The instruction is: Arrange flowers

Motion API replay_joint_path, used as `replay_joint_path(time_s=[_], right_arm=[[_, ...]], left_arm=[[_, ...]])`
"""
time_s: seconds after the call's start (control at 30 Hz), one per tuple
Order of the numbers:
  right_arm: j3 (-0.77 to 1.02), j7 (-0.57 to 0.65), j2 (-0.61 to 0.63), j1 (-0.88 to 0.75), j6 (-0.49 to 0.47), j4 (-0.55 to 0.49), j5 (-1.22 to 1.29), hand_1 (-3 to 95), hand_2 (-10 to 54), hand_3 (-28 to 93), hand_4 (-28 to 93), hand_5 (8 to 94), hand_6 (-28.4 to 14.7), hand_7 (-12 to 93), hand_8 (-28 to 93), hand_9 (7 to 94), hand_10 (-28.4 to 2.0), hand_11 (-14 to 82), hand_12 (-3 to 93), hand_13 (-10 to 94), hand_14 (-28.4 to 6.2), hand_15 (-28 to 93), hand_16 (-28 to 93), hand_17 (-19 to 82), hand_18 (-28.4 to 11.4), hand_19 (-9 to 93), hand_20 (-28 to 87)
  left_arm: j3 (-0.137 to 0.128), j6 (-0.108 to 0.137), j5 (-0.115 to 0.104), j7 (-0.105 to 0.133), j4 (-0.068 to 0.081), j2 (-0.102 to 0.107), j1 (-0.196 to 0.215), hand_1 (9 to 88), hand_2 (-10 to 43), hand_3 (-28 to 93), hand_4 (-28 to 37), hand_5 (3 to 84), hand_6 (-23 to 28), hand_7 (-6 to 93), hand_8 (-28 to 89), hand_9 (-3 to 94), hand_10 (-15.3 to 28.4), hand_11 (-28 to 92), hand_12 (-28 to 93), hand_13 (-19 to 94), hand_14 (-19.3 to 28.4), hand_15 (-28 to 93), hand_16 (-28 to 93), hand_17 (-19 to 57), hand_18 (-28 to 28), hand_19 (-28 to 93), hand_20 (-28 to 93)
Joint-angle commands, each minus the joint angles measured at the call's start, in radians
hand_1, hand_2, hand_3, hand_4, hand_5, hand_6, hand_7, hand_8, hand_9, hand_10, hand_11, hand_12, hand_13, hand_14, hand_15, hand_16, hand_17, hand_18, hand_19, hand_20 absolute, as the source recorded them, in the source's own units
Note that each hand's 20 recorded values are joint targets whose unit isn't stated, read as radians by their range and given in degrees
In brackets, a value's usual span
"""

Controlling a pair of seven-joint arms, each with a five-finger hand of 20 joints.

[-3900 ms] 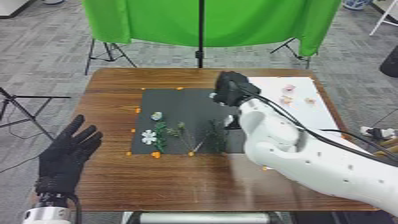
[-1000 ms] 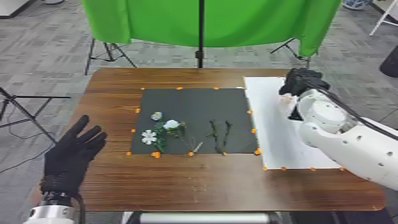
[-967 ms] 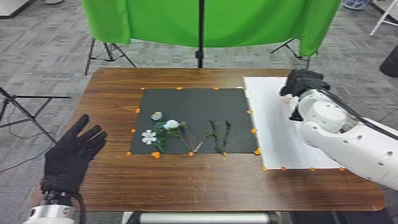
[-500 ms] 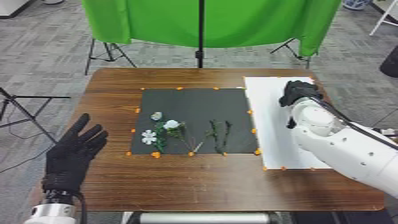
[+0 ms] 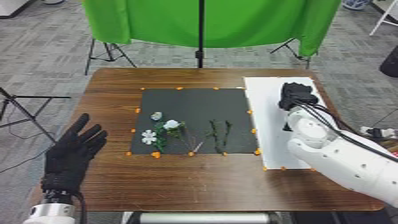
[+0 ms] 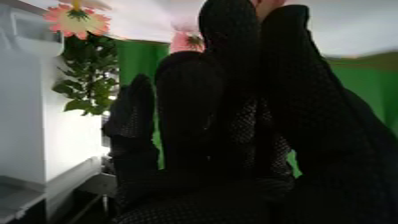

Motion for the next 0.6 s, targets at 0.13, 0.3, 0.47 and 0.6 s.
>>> replay_joint_path(time_s=[0.13, 0.3, 0.47, 0.6], right_arm=[[0.050, -0.176, -0.025, -0.049, 0.049, -0.276, -0.032, 57.7, -9.5, 66, -28, 88.0, 2.8, 16, 2, 93.5, -5.9, 17.9, 35.7, 75, -4.3, 69, 24, 31, -20.4, 85, 46], [-0.007, -0.233, -0.119, -0.042, 0.015, -0.284, -0.062, 55.1, -9.5, 69, -28, 87.4, 3.0, 17, 2, 92.1, -6.6, 23.2, 34.4, 74, -4.8, 70, 23, 29, -20.4, 85, 46], [-0.054, -0.237, -0.169, -0.035, 0.036, -0.255, -0.071, 54.3, -9.5, 69, -28, 86.8, 3.4, 17, 2, 91.1, -6.7, 26.9, 33.6, 74, -4.9, 71, 22, 29, -20.4, 86, 46], [-0.049, -0.249, -0.189, -0.046, 0.030, -0.251, -0.069, 54.2, -9.5, 69, -28, 86.5, 3.5, 17, 2, 90.7, -6.8, 27.8, 33.6, 74, -4.9, 71, 22, 29, -20.5, 86, 46]], left_arm=[[-0.018, 0.002, 0.000, -0.018, -0.006, -0.012, 0.030, 23.6, 5.5, 83, -23.7, 33.5, 7.4, 12.0, -11, 31.7, 19.4, 20, 8, 20, 26.2, 40, -9, -10.8, 28.4, 58, -1], [-0.005, -0.003, -0.003, -0.012, -0.002, -0.004, 0.017, 23.6, 5.5, 83, -23.6, 33.4, 7.4, 11.8, -11, 31.4, 19.2, 20, 8, 20, 25.7, 40, -9, -10.8, 28.4, 58, -1], [-0.017, -0.005, 0.004, -0.023, -0.004, -0.008, 0.024, 23.6, 5.5, 83, -23.4, 33.4, 7.5, 11.5, -11, 31.0, 19.0, 20, 8, 20, 25.5, 39, -9, -10.6, 28.0, 58, -1], [-0.021, -0.003, 0.009, -0.032, -0.003, -0.019, 0.025, 23.6, 5.5, 83, -23.3, 33.3, 7.4, 11.5, -11, 30.8, 18.8, 20, 8, 20, 25.2, 39, -9, -10.5, 27.8, 58, -1]])
